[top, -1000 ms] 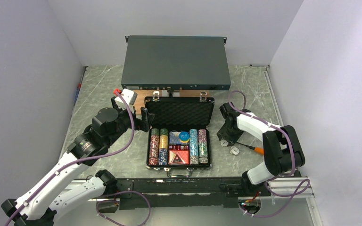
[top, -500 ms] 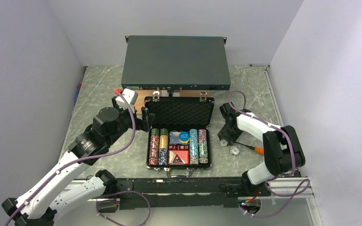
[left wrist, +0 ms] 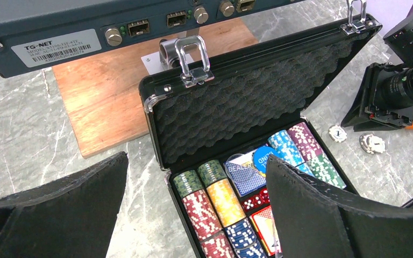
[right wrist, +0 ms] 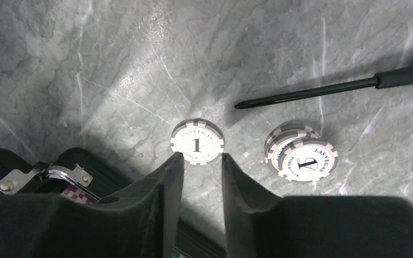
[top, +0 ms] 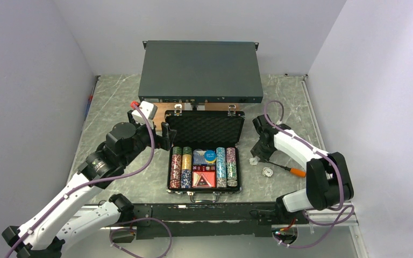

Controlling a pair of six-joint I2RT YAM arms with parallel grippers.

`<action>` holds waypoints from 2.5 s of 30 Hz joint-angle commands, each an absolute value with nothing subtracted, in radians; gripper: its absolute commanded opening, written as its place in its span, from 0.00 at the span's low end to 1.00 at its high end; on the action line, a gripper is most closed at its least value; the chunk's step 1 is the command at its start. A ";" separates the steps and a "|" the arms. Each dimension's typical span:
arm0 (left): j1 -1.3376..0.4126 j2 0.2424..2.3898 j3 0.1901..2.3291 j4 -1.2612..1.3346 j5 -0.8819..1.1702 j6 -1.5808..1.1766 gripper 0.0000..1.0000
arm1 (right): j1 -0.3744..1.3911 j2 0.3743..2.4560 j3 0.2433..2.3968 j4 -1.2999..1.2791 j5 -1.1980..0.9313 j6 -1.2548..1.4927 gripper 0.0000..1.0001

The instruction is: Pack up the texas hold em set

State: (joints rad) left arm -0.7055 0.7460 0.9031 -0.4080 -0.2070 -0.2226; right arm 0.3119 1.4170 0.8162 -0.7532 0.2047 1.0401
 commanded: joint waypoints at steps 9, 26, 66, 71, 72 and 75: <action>-0.702 0.740 0.913 -0.377 -0.203 -0.219 0.99 | 0.331 1.508 0.861 -0.712 0.180 1.007 0.65; -0.702 0.737 0.916 -0.379 -0.203 -0.217 0.99 | 0.339 1.595 0.874 -0.713 0.209 1.043 0.49; -0.702 0.746 0.914 -0.375 -0.187 -0.224 0.99 | 0.213 1.239 0.756 -0.886 0.255 1.046 0.24; -0.703 0.745 0.913 -0.377 -0.190 -0.224 0.99 | 0.197 1.230 0.721 -0.881 0.241 1.044 0.24; -0.702 0.745 0.912 -0.377 -0.189 -0.224 0.99 | 0.194 1.231 0.716 -0.880 0.236 1.042 0.24; -0.702 0.745 0.913 -0.376 -0.190 -0.223 0.99 | 0.190 1.232 0.709 -0.872 0.238 1.034 0.24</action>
